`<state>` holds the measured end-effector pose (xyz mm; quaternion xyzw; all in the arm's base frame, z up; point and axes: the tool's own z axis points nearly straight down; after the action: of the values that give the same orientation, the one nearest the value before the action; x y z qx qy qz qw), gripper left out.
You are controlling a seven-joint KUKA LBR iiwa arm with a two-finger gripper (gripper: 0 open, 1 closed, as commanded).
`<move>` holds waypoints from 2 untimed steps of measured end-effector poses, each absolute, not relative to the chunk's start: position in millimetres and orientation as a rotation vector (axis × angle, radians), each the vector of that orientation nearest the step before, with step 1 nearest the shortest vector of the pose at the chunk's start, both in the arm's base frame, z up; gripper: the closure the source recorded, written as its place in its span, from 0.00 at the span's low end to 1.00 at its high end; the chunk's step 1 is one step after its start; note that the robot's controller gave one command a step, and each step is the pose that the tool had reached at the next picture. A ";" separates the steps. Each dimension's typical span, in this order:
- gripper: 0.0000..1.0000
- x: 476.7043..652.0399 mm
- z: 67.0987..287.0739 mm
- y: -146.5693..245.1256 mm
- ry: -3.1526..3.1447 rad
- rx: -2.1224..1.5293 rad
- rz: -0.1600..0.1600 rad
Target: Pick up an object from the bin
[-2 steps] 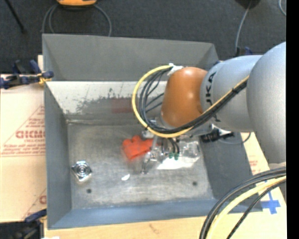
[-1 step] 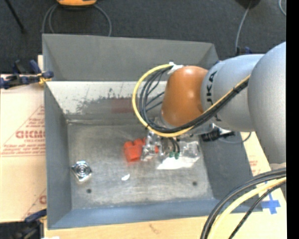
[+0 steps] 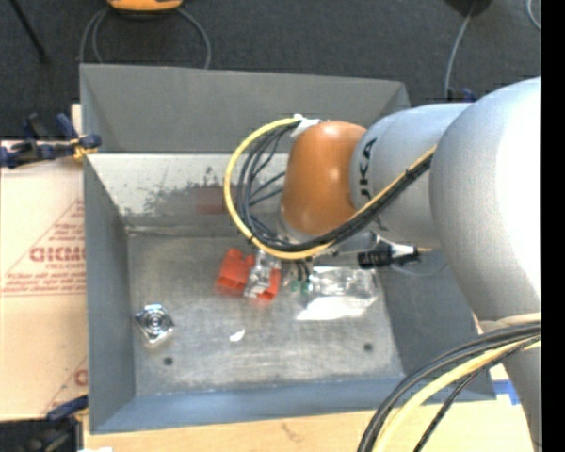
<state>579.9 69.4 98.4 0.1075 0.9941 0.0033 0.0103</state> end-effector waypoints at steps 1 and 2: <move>1.00 582.1 262.5 41.4 3.128 -0.028 -0.001; 0.00 580.7 258.1 41.7 3.137 -0.029 -0.002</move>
Offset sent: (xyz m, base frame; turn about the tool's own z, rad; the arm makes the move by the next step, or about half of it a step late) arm -0.0005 -0.0262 0.1588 -0.2347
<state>580.7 41.7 258.1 -0.0092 1.0000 -0.0005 0.0024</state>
